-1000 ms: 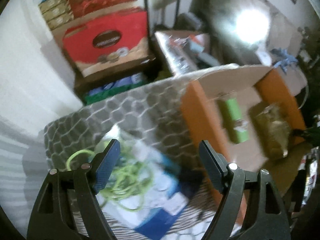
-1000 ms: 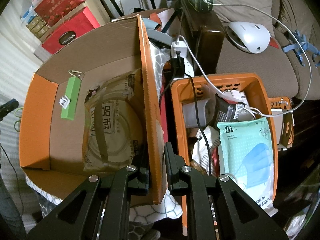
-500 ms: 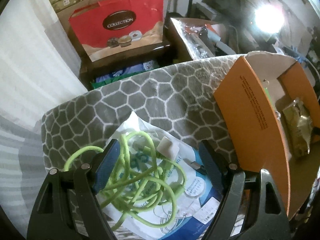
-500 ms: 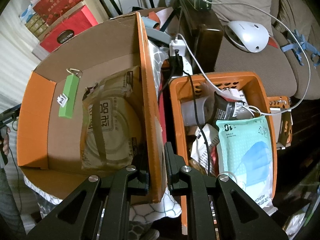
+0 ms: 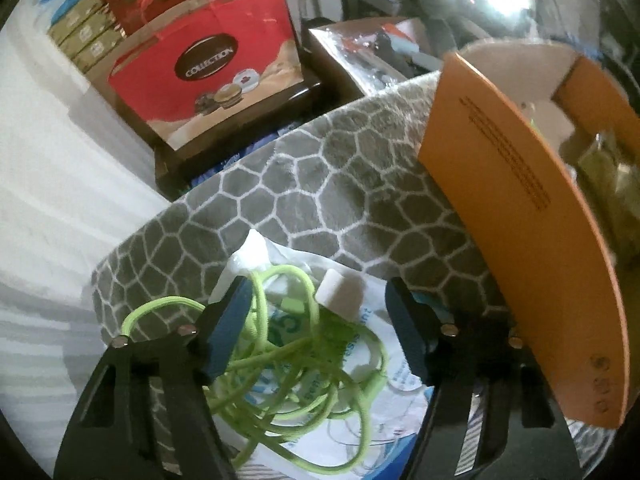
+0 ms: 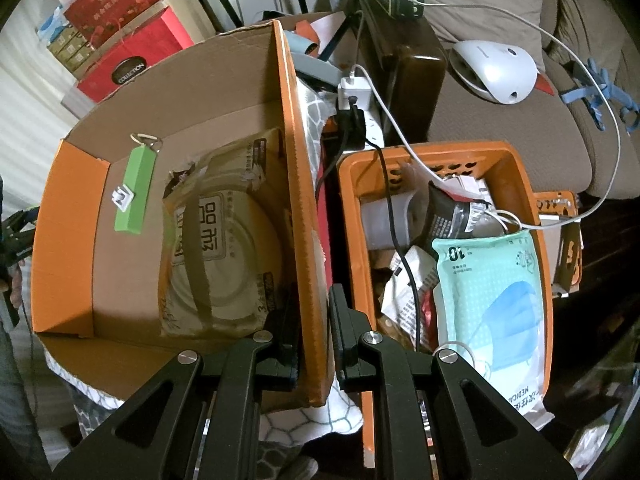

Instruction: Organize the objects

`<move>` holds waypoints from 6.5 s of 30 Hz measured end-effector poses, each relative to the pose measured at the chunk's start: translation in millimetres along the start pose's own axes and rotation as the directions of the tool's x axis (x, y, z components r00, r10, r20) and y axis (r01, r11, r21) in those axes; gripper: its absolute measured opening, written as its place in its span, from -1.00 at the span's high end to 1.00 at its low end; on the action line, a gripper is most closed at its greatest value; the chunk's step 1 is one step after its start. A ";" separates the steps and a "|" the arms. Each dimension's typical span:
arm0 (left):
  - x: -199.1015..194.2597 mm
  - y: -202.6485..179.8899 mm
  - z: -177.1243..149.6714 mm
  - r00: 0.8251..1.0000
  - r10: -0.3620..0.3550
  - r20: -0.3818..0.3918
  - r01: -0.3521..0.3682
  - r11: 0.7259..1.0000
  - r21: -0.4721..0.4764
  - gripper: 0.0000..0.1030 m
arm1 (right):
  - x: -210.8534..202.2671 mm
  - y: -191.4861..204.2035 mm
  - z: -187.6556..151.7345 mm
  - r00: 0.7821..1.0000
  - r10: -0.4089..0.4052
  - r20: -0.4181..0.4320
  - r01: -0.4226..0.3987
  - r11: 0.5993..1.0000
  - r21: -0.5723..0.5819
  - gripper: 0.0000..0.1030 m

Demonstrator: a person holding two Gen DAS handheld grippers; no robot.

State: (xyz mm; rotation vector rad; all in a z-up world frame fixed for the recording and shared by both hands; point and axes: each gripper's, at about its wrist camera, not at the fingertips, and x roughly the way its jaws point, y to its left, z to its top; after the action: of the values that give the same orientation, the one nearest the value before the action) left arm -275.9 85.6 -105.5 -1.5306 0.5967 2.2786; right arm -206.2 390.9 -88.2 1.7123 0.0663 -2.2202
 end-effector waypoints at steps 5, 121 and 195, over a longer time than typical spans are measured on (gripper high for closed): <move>-8.9 -0.3 2.4 0.999 0.021 0.031 -0.021 1.000 0.010 -0.17 | 0.2 0.5 0.8 1.000 0.001 0.000 -0.001 1.000 0.003 0.75; -17.6 -2.1 -8.3 0.969 -0.245 0.006 0.243 0.955 -0.169 0.52 | -9.8 -18.4 -2.5 0.986 0.125 0.108 -0.136 0.986 0.098 0.76; -24.6 -184.0 103.5 0.999 0.001 0.040 -0.007 0.989 0.148 -0.18 | -5.9 -14.4 -5.8 0.985 0.123 0.120 -0.140 0.979 0.147 0.74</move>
State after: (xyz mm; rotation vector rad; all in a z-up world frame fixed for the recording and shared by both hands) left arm -258.4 295.4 -76.9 -1.4118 0.7408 2.2082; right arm -203.7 407.2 -86.6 1.6151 -0.2460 -2.2674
